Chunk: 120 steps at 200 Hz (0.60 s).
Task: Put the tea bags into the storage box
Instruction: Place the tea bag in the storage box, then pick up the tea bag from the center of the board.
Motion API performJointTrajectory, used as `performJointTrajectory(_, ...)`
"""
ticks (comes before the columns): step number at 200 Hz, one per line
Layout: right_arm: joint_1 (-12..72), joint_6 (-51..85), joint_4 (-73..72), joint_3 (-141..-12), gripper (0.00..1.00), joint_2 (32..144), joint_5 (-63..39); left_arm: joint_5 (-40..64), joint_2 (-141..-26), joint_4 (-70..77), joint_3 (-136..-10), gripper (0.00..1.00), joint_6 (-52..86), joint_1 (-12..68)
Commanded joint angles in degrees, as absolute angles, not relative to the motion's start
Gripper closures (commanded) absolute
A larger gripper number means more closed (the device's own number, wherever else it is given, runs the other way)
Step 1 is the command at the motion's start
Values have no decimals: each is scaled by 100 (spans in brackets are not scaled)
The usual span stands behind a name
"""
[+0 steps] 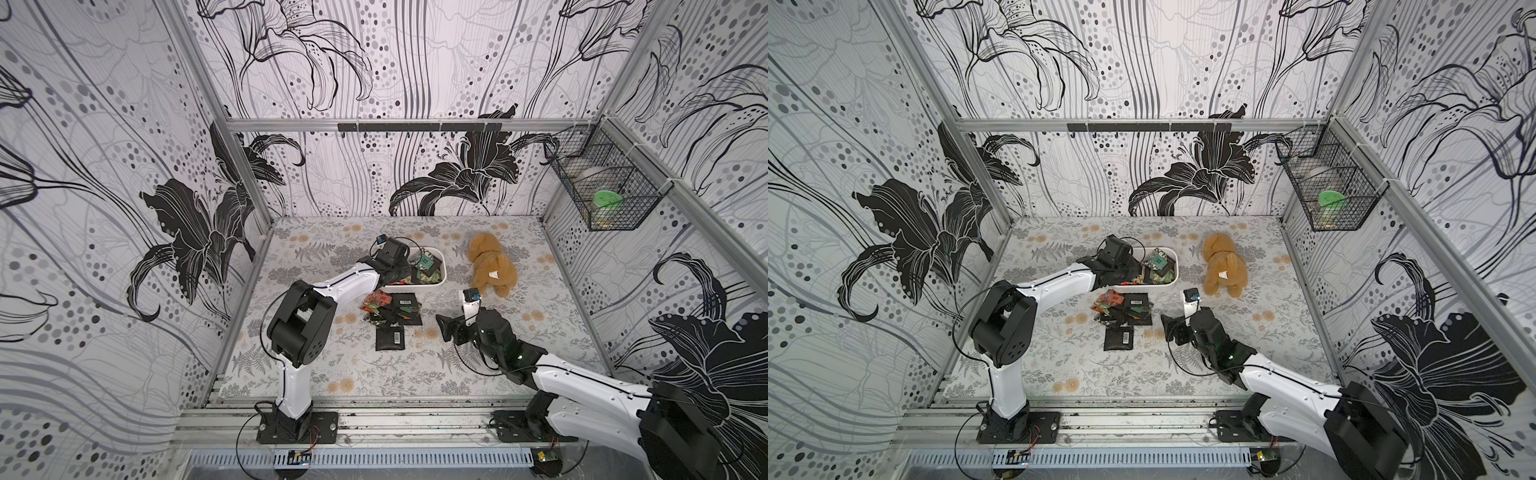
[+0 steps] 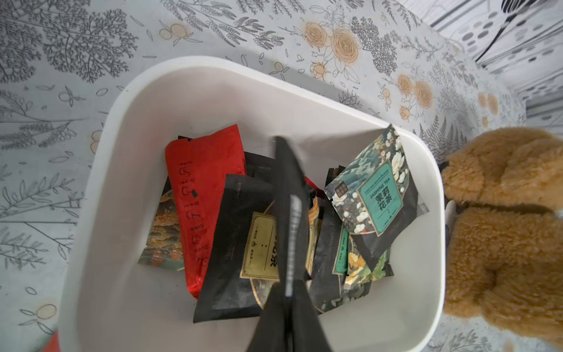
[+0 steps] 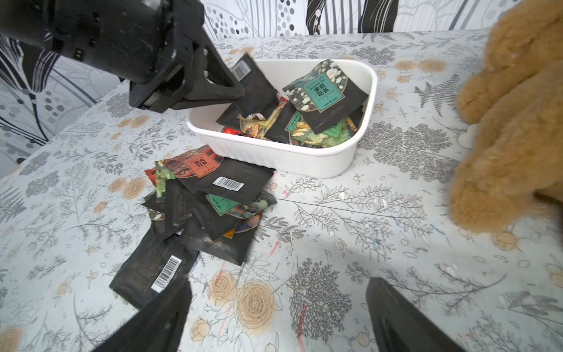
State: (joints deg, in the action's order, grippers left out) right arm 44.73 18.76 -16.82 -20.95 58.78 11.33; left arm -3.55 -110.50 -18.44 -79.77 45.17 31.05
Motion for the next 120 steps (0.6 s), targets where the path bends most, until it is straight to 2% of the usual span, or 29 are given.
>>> performJointTrajectory(1, 4504, 1814, -1880, -2116, 4, 5843, 710, -405, -10758, -1787, -7850, 67, 4309, 3031)
performJointTrajectory(22, 4507, 1760, -1912, -2188, 4, 6040, 422, -643, -10324, -1954, -7638, 42, 4202, 3009)
performJointTrajectory(42, 4500, 1763, -1920, -2302, 4, 6315, 213, -772, -9803, -2231, -7392, 30, 4147, 3014)
performJointTrajectory(90, 4539, 1738, -2067, -2630, 0, 7073, -709, -608, -7684, -2048, -5409, 24, 4285, 3015)
performJointTrajectory(108, 4645, 1712, -2024, -2865, 13, 7458, -933, -465, -7012, -2040, -4626, 24, 4495, 3027)
performJointTrajectory(120, 4813, 1624, -1884, -3083, 18, 7741, -887, -333, -6583, -1873, -4056, 24, 4691, 3033)
